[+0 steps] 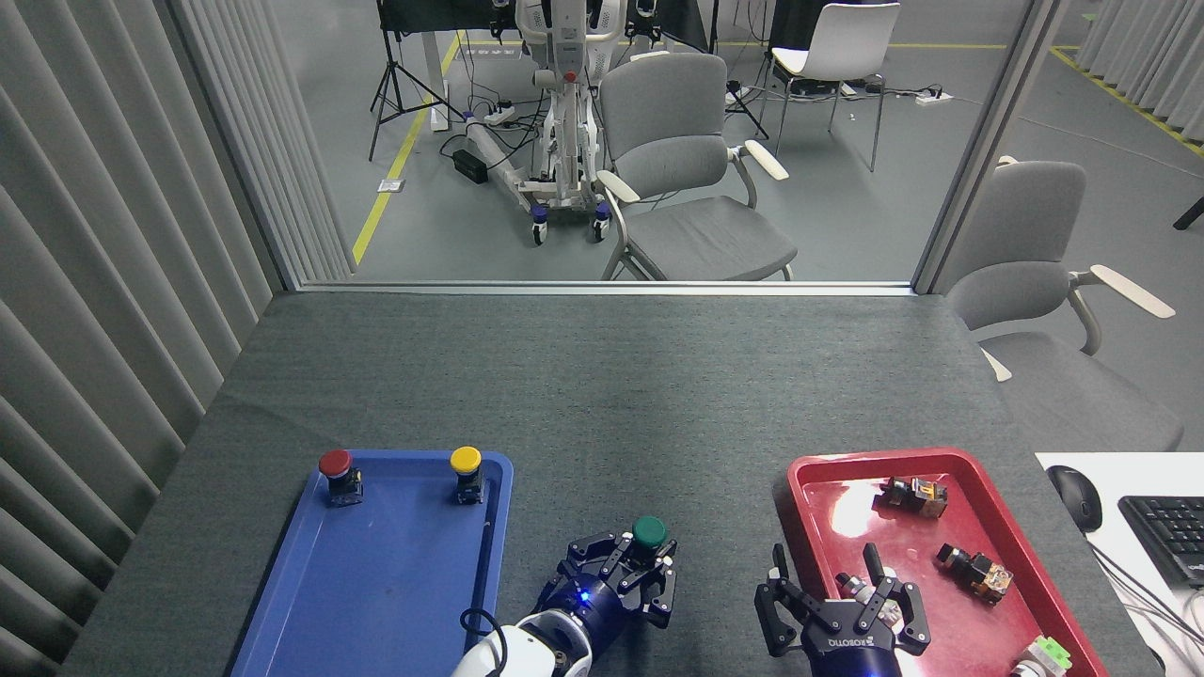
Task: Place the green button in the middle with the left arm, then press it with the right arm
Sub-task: 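Set the green button on the table and withdraw the left gripper, then move the right hand over the green button and press down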
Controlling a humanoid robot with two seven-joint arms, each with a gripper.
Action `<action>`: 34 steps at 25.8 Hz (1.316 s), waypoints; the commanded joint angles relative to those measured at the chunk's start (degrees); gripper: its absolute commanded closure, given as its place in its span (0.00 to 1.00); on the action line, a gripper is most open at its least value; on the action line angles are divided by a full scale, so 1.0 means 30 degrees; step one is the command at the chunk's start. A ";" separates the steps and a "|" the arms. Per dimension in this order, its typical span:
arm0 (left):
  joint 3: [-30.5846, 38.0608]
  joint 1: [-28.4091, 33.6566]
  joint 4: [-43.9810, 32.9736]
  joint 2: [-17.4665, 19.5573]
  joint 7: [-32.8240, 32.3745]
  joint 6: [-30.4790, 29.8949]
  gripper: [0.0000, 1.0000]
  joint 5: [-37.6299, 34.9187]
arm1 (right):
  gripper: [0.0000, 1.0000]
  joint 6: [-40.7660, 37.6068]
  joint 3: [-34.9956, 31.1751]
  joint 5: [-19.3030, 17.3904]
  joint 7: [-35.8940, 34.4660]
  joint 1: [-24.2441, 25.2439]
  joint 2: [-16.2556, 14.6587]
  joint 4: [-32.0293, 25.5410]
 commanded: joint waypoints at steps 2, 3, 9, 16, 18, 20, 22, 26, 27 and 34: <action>0.0016 -0.0027 0.0271 -0.0002 0.0012 0.0207 0.92 0.0108 | 0.02 -0.0095 0.0005 -0.0005 -0.0019 0.0016 0.0062 0.0000; 0.0046 0.0002 0.0389 -0.0002 0.0130 0.0207 0.89 0.0108 | 0.02 -0.0124 0.0005 -0.0005 -0.0019 0.0016 0.0091 0.0000; -0.0159 0.0148 0.0242 -0.0002 0.0832 0.0295 0.02 0.1661 | 0.03 -0.0124 0.0005 -0.0005 -0.0019 -0.0013 0.0150 0.0000; -0.0189 0.0940 -0.2424 0.1609 0.1184 0.0149 0.01 0.1573 | 0.03 -0.0124 0.0005 0.0024 -0.0019 -0.0101 0.0297 0.0000; -0.0159 0.1408 -0.3390 0.2311 0.1214 0.0090 0.01 0.1573 | 0.03 -0.0124 0.0005 0.0024 -0.0019 -0.0159 0.0267 0.0029; -0.0159 0.1848 -0.5791 0.3747 0.1301 0.0119 0.01 0.1573 | 0.05 -0.0124 0.0005 0.0024 0.0010 -0.0247 0.0297 0.0029; 0.0016 0.2551 -0.8313 0.5418 0.1448 0.0178 0.01 0.1573 | 0.11 -0.0124 0.0064 -0.0005 0.0040 -0.0306 0.0297 0.0029; 0.0280 0.2961 -1.1857 0.8289 0.1419 0.0295 0.01 0.1837 | 0.19 -0.0183 0.0240 -0.0035 0.0069 -0.0657 0.0297 0.0029; 0.0924 0.3078 -1.2326 0.8816 0.1419 0.0266 0.01 0.1895 | 0.21 -0.0183 0.0298 -0.0035 0.0069 -0.0687 0.0326 0.0029; 0.7282 0.5803 -1.2473 0.9285 0.1419 -0.1961 0.01 0.2071 | 0.47 -0.0768 0.1500 -0.0035 0.0157 -0.1741 0.0502 0.0498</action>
